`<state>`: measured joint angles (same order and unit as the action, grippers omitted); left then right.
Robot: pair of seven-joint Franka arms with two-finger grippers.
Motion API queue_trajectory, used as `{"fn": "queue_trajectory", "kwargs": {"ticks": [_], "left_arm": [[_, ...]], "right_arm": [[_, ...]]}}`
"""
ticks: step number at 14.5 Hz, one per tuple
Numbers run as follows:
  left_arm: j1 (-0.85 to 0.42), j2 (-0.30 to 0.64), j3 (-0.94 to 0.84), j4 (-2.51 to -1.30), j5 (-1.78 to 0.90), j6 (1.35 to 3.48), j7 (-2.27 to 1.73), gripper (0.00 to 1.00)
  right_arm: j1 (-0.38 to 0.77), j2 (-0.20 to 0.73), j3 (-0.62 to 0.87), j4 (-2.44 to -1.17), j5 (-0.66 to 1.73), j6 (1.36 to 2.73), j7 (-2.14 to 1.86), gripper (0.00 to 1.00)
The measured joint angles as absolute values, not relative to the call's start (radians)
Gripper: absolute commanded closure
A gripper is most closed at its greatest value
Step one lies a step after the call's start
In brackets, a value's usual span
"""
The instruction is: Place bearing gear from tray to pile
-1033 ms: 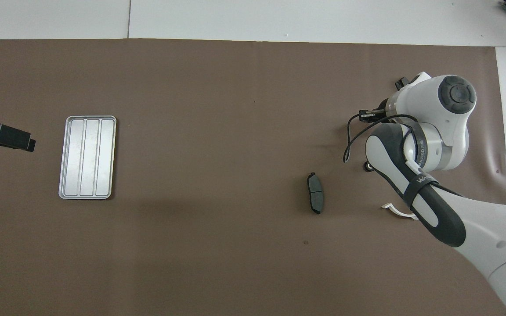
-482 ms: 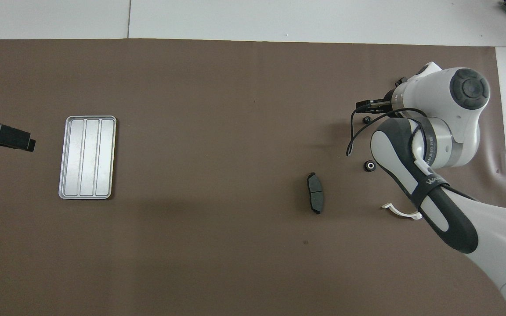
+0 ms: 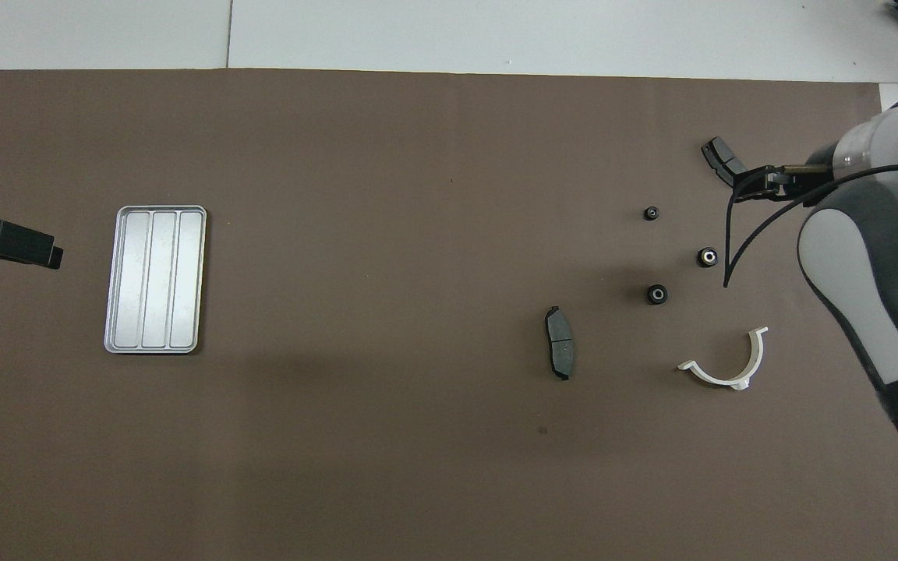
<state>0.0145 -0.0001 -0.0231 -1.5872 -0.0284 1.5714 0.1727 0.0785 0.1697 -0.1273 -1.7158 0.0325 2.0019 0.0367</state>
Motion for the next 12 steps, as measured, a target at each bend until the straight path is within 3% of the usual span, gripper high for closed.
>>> {"fn": "queue_trajectory", "kwargs": {"ticks": [4, 8, 12], "left_arm": [[0.015, 0.0, -0.023, -1.587, -0.028, 1.571, 0.173, 0.0], [0.015, 0.0, -0.023, -1.587, -0.028, 1.571, 0.173, 0.0], [0.015, 0.0, -0.023, -1.587, -0.028, 1.571, 0.173, 0.0]], "right_arm": [[0.04, 0.073, -0.133, -1.739, 0.032, 1.833, 0.09, 0.0], [0.005, 0.008, -0.134, -1.791, 0.028, 1.817, 0.023, 0.0], [-0.006, -0.019, -0.133, -1.743, 0.007, 1.776, -0.031, 0.0]]}}
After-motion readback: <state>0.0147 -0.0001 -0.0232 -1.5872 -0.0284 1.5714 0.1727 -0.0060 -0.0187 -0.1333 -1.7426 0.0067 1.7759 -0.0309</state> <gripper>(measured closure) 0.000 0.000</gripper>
